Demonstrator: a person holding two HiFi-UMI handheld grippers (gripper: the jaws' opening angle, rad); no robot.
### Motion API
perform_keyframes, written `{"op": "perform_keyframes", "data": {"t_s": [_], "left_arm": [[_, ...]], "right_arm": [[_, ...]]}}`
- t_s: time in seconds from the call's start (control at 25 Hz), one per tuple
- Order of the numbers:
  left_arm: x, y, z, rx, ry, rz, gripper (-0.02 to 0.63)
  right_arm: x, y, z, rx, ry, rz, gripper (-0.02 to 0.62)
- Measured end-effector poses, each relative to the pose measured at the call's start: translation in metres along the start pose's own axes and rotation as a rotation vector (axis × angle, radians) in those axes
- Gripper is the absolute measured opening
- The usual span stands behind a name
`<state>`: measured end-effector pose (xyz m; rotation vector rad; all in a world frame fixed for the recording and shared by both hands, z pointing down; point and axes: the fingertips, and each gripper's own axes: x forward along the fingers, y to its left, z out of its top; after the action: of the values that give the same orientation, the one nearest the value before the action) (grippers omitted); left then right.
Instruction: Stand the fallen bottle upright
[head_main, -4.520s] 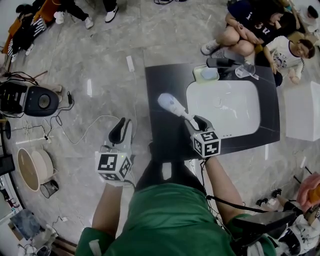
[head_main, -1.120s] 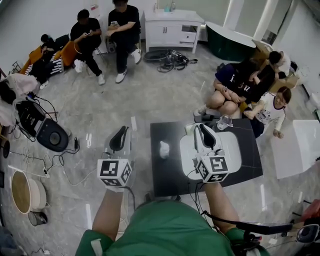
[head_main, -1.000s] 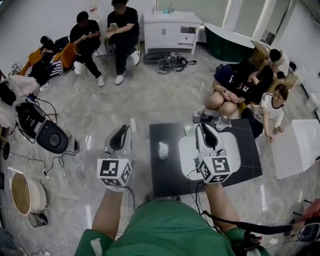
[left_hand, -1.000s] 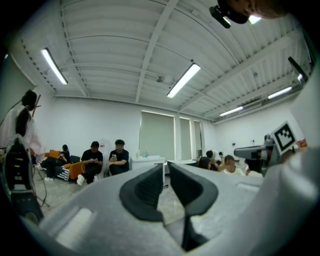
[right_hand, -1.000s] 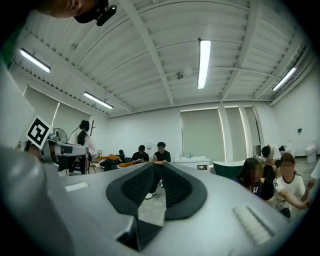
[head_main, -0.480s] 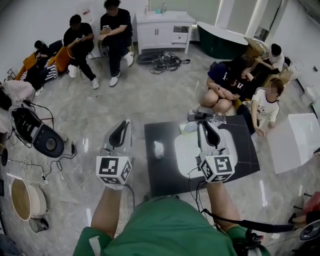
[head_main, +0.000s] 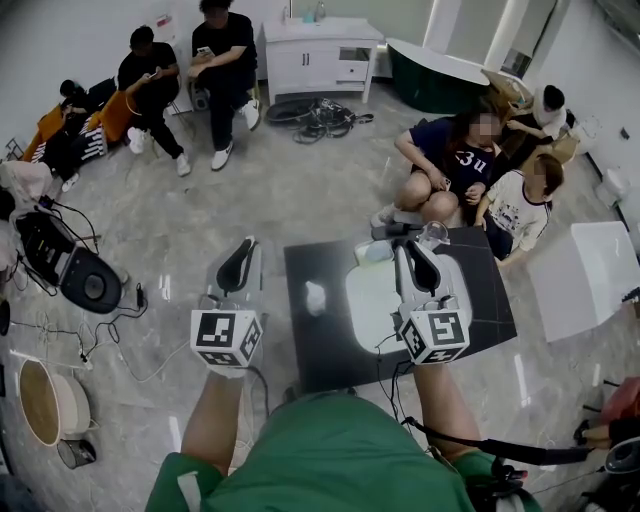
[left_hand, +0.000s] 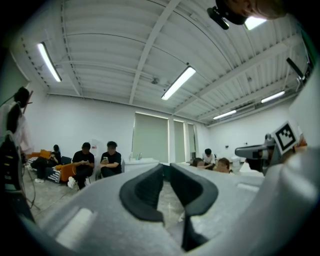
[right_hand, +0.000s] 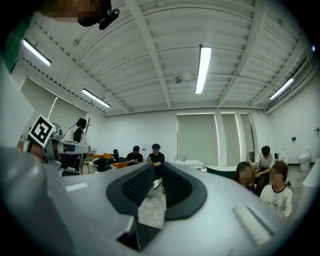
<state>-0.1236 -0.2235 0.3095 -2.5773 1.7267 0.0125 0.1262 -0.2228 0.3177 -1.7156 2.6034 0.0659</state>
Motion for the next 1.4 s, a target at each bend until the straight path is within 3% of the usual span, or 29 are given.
{"op": "perform_keyframes", "data": {"t_s": [1.4], "left_arm": [[-0.007, 0.023, -0.009, -0.025, 0.004, 0.004, 0.04]], "right_arm": [[0.003, 0.013, -0.005, 0.004, 0.012, -0.024, 0.055]]}}
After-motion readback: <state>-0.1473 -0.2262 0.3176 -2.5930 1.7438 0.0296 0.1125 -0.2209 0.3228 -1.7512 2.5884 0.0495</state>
